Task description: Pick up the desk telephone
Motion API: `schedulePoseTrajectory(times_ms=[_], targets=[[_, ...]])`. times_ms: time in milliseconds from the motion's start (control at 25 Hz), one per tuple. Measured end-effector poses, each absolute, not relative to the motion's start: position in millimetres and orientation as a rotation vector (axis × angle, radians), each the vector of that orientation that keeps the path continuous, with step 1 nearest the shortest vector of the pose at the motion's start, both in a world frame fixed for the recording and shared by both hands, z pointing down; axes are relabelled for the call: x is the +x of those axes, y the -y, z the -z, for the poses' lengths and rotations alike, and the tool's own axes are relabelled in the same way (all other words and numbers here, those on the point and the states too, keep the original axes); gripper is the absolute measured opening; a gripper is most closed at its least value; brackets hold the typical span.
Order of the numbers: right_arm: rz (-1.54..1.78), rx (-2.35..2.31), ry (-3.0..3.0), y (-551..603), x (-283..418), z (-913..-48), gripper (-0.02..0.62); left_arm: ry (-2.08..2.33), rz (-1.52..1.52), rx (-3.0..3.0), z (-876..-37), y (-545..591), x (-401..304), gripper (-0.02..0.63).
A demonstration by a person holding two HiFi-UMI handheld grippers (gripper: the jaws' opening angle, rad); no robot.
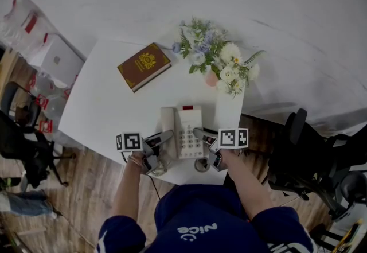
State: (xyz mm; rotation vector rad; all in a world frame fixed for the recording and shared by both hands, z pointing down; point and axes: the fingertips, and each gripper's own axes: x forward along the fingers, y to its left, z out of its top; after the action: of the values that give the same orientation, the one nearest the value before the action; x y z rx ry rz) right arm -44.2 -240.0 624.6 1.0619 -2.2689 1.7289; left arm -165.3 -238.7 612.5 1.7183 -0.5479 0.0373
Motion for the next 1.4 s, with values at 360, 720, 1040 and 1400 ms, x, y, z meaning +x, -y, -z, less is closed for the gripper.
schedulePoseTrajectory(times_ms=[360,720,1040,1400], targets=[[-1.687,1.074,2.298,209.2,-40.9,-609.2,0.222,0.563,-0.010,1.729,-599.6,207.9,-162.4,0.379],[-1.654,1.095,2.344,180.9,-29.8,-589.3,0.222,0.588,0.009,1.779,-579.0,181.3,-151.6,0.379],[-1.596,1.098,2.407,165.1,-27.2,-562.9,0.222,0.663,0.028,1.819,-556.4,163.3,-154.4,0.379],[-1.543,1.107,2.468,149.5,-21.7,-536.0,0.222,0.711,0.038,1.852,-532.3,146.7,-152.9,0.378]])
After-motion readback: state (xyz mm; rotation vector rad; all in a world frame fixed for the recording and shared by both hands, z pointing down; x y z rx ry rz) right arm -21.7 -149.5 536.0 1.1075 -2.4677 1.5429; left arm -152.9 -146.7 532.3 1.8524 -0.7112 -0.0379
